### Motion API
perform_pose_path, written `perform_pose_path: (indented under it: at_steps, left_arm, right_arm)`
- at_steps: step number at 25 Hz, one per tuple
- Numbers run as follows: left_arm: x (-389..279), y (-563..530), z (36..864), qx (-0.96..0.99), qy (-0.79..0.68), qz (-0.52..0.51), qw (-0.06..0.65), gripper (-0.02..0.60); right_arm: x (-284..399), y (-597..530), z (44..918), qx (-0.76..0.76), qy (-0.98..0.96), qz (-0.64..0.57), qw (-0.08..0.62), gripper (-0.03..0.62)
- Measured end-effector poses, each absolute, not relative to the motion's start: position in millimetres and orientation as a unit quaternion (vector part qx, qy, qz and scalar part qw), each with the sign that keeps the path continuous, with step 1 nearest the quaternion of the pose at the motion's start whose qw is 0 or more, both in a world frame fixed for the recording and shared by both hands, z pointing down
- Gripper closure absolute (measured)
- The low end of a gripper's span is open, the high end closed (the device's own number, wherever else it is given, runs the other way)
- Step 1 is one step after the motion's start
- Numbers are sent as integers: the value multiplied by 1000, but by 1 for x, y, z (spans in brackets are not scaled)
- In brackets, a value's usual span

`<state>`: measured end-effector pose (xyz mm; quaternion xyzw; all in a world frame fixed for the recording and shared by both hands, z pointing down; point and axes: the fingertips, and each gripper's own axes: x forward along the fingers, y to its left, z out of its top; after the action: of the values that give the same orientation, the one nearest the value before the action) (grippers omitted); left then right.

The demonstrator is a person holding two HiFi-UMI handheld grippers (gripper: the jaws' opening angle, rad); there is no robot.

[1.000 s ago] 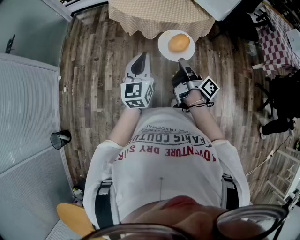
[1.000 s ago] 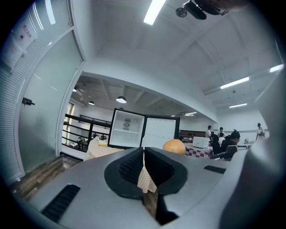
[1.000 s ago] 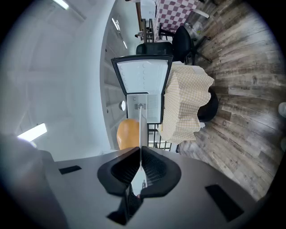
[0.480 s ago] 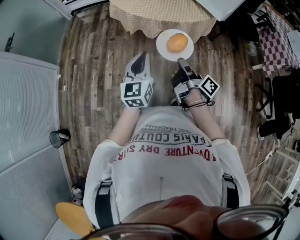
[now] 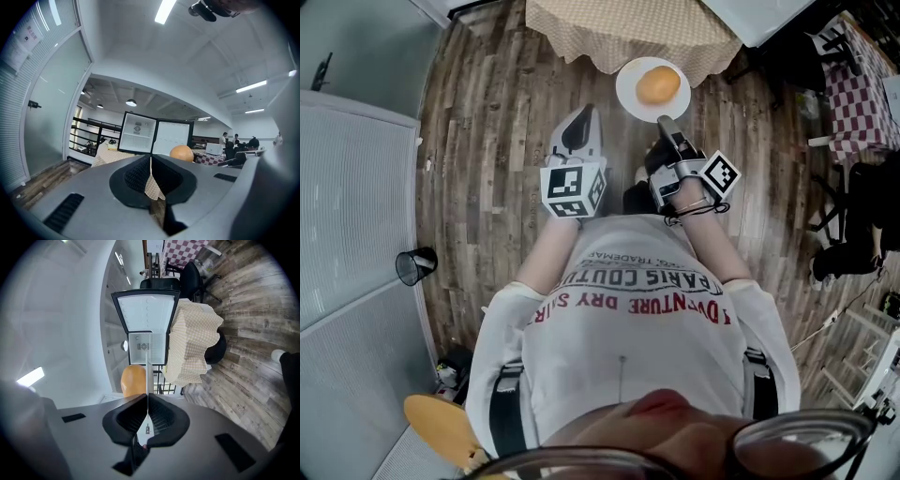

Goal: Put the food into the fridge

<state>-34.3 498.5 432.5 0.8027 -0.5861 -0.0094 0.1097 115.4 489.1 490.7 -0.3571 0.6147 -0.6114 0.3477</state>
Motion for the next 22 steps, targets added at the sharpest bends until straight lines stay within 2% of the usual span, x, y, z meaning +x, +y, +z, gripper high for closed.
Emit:
perform_pose_path:
  at_steps: [11, 22]
  left_arm:
    - [-17, 404, 448, 784, -611, 10, 113, 554]
    - [25, 280, 429, 760, -642, 3, 101, 554]
  right_arm:
    - [136, 381, 503, -333, 612, -630, 343, 563]
    - [194, 244, 487, -315, 626, -631, 333, 563]
